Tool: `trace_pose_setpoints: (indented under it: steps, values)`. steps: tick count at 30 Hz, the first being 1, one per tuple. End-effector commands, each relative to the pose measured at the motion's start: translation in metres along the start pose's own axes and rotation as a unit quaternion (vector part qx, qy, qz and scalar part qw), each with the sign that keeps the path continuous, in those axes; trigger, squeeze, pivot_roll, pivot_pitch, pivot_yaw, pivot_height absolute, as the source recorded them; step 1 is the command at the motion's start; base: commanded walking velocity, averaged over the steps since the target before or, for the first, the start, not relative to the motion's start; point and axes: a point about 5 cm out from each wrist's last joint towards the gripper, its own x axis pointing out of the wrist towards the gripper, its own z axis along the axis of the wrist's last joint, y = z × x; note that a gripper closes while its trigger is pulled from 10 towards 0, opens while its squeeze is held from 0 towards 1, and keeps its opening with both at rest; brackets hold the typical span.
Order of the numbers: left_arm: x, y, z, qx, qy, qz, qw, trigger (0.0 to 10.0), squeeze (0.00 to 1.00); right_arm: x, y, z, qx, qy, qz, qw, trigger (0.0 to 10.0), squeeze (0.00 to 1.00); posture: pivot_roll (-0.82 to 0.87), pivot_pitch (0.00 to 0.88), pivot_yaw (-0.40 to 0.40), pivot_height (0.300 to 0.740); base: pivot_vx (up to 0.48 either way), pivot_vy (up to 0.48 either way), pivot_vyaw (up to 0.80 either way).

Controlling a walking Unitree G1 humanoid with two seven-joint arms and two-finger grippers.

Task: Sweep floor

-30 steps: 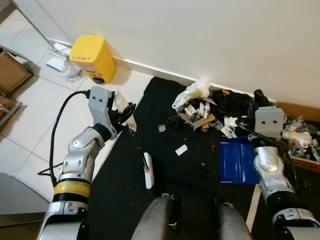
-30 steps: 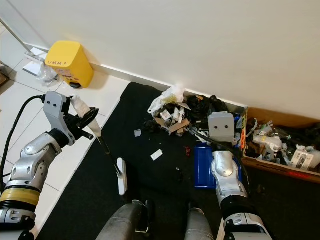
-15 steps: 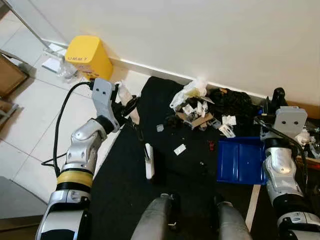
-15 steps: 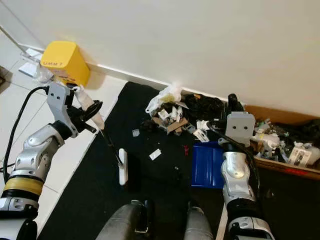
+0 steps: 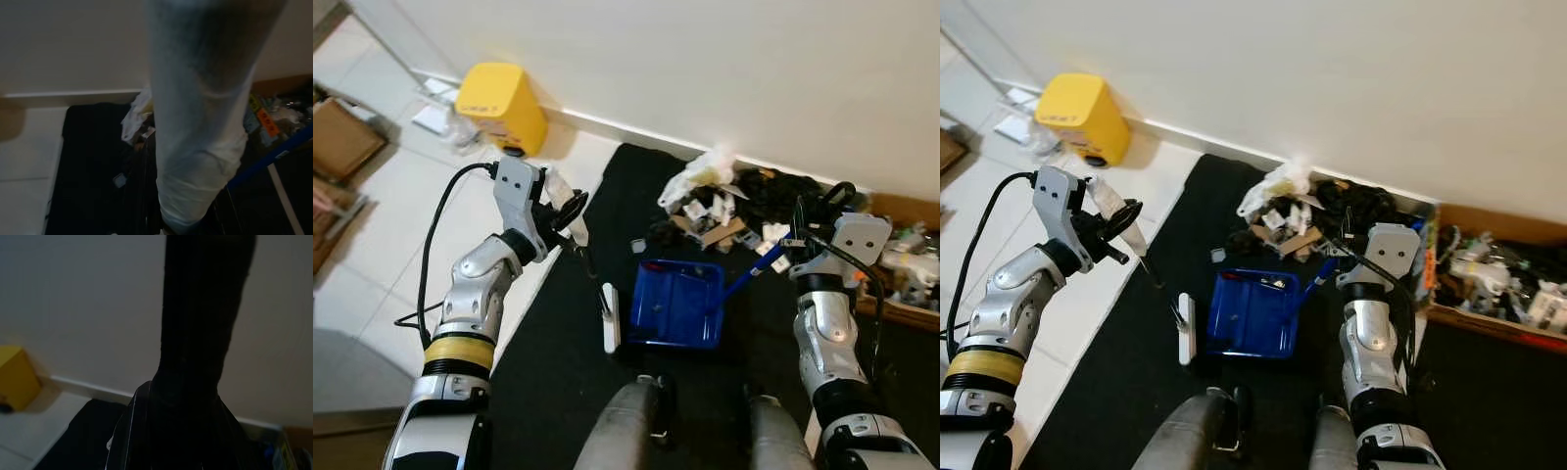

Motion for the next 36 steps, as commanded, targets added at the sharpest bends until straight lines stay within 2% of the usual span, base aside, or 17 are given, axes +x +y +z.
trace_pose_setpoints:
  steps: [1,5,9,13,17,21,24,27,30,32,36]
  values:
    - [-0.009,0.007,-0.005,0.01,0.013,0.01,1.0,10.0,0.0,-0.01,-0.006,-0.007,-0.027,0.011,0.005,1.0,10.0,0.0,0.25,0.343,0.192,0.74,0.0,0.0,0.0]
    - [-0.009,0.007,-0.004,0.011,0.012,0.01,1.0,10.0,0.0,-0.01,-0.008,-0.006,-0.027,0.009,0.004,1.0,10.0,0.0,0.25,0.343,0.192,0.74,0.0,0.0,0.0]
    - [-0.009,0.008,-0.003,0.013,0.008,0.013,1.0,10.0,0.0,0.001,-0.029,0.016,-0.026,-0.039,-0.016,0.999,10.0,0.0,0.23,0.333,0.181,0.74,0.0,0.0,0.0]
    - [-0.011,0.01,-0.004,0.025,0.011,0.011,1.0,10.0,0.0,0.003,-0.042,0.022,-0.039,-0.049,-0.029,0.998,10.0,0.0,0.22,0.325,0.173,0.74,0.0,0.0,0.0]
    - [-0.011,0.011,-0.004,0.033,0.014,0.009,0.999,10.0,0.0,0.002,-0.047,0.023,-0.047,-0.052,-0.034,0.997,10.0,0.0,0.22,0.319,0.17,0.74,0.0,0.0,0.0]
    - [-0.013,0.013,-0.004,0.036,0.013,0.014,0.999,10.0,0.0,0.006,-0.054,0.038,-0.046,-0.077,-0.041,0.995,10.0,0.0,0.21,0.307,0.165,0.74,0.0,0.0,0.0]
    - [-0.017,0.014,-0.008,0.038,0.018,0.024,0.999,10.0,0.0,0.003,-0.058,0.031,-0.063,-0.057,-0.021,0.996,10.0,0.0,0.2,0.297,0.161,0.74,0.0,0.0,0.0]
    - [-0.026,0.018,-0.017,0.047,0.032,0.041,0.998,10.0,0.0,-0.014,-0.052,-0.002,-0.071,0.022,0.002,0.997,10.0,0.0,0.2,0.284,0.158,0.74,0.0,0.0,0.0]
    - [-0.029,0.021,-0.02,0.047,0.036,0.05,0.997,10.0,0.0,-0.019,-0.047,-0.01,-0.074,0.038,0.011,0.996,10.0,0.0,0.2,0.276,0.155,0.74,0.0,0.0,0.0]
    - [-0.039,0.027,-0.026,0.05,0.041,0.08,0.995,10.0,0.0,-0.027,-0.035,-0.022,-0.102,0.064,0.023,0.992,10.0,0.0,0.2,0.269,0.153,0.74,0.0,0.0,0.0]
    - [-0.048,0.033,-0.031,0.054,0.046,0.1,0.992,10.0,0.0,-0.03,-0.031,-0.028,-0.11,0.08,0.022,0.99,10.0,0.0,0.2,0.268,0.151,0.74,0.0,0.0,0.0]
